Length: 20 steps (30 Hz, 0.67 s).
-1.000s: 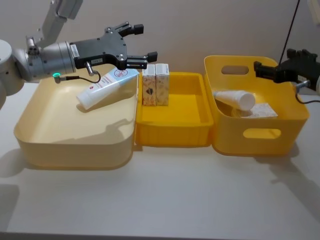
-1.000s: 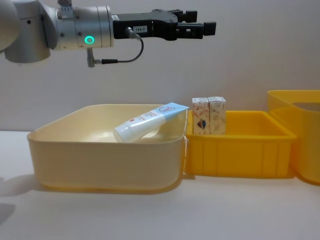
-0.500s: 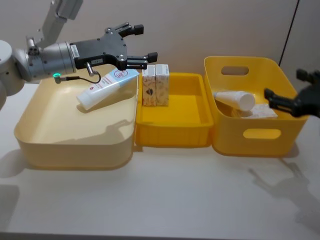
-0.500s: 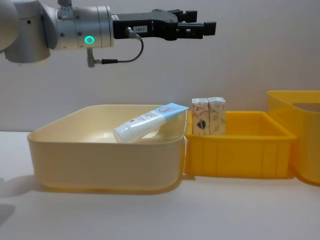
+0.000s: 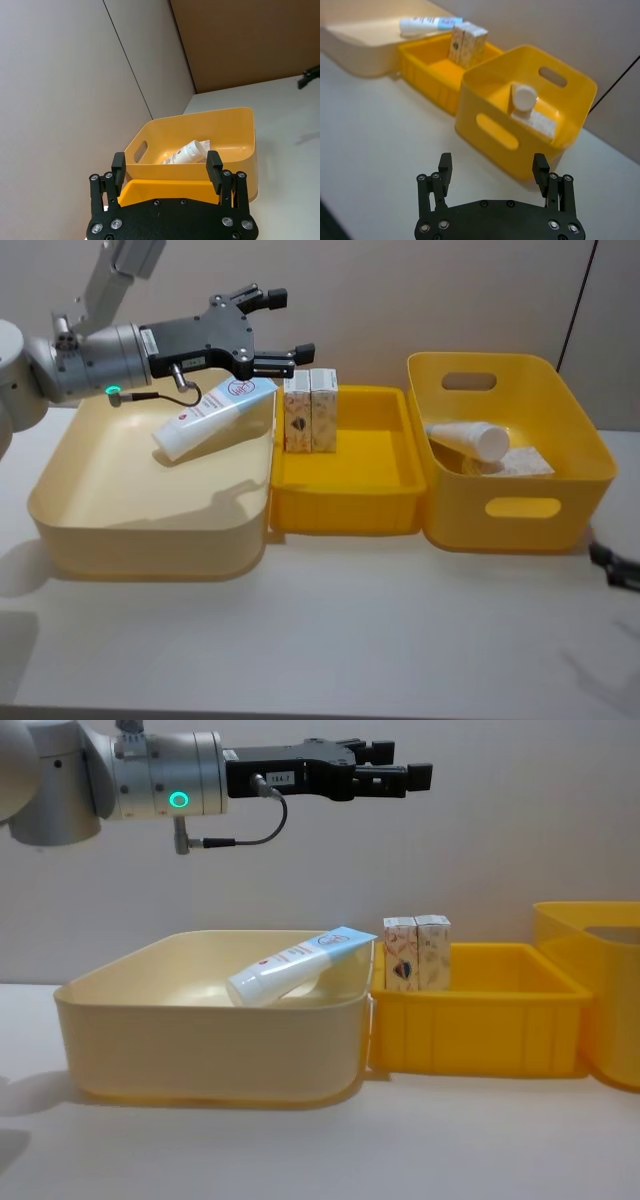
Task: Bimanual collaborative sorting of washing and personal care products
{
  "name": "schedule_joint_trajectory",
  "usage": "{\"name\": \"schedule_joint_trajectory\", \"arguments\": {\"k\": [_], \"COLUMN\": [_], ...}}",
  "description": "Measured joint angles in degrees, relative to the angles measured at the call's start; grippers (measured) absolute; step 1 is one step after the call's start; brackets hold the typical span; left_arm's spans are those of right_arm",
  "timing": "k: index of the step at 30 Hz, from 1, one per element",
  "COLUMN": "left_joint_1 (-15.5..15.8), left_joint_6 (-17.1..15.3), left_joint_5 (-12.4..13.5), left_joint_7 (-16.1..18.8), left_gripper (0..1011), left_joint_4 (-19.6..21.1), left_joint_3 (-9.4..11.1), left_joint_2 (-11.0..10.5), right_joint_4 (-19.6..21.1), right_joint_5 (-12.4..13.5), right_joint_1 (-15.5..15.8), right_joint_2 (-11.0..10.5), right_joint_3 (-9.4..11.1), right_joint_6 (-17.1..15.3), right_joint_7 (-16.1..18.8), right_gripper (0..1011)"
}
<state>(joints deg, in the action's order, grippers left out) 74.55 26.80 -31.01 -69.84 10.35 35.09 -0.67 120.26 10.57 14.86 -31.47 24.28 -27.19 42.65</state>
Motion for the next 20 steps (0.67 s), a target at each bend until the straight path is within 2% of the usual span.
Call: {"name": "schedule_joint_trajectory", "arguments": {"k": [1, 2, 3, 6, 7, 9, 13, 20], "left_joint_1": [0.0, 0.0, 0.0, 0.0, 0.0, 0.0, 0.0, 0.0], "left_joint_6": [0.0, 0.0, 0.0, 0.0, 0.0, 0.0, 0.0, 0.0], "left_joint_5": [0.0, 0.0, 0.0, 0.0, 0.0, 0.0, 0.0, 0.0], "left_joint_7": [0.0, 0.0, 0.0, 0.0, 0.0, 0.0, 0.0, 0.0], "left_gripper": [1003, 1003, 1003, 1003, 1003, 1003, 1003, 1003], "left_joint_4": [0.0, 0.0, 0.0, 0.0, 0.0, 0.0, 0.0, 0.0], "left_joint_3": [0.0, 0.0, 0.0, 0.0, 0.0, 0.0, 0.0, 0.0], "left_joint_2": [0.0, 0.0, 0.0, 0.0, 0.0, 0.0, 0.0, 0.0], "right_joint_4": [0.1, 0.4, 0.4, 0.5, 0.5, 0.5, 0.5, 0.4], "right_joint_5": [0.1, 0.2, 0.2, 0.4, 0.4, 0.4, 0.4, 0.5], "right_joint_1": [0.9, 3.1, 3.1, 7.7, 7.7, 11.1, 14.3, 17.9], "right_joint_2": [-0.1, -0.5, -0.5, -1.0, -1.0, -1.4, -1.7, -2.1], "right_joint_3": [0.6, 2.2, 2.2, 5.1, 5.1, 7.5, 9.5, 11.9], "right_joint_6": [0.2, 0.7, 0.7, 2.2, 2.2, 3.4, 4.6, 5.9], "right_joint_7": [0.5, 1.5, 1.5, 4.2, 4.2, 6.0, 7.7, 9.7], "right_gripper": [1001, 1001, 1001, 1001, 1001, 1001, 1001, 1001]}}
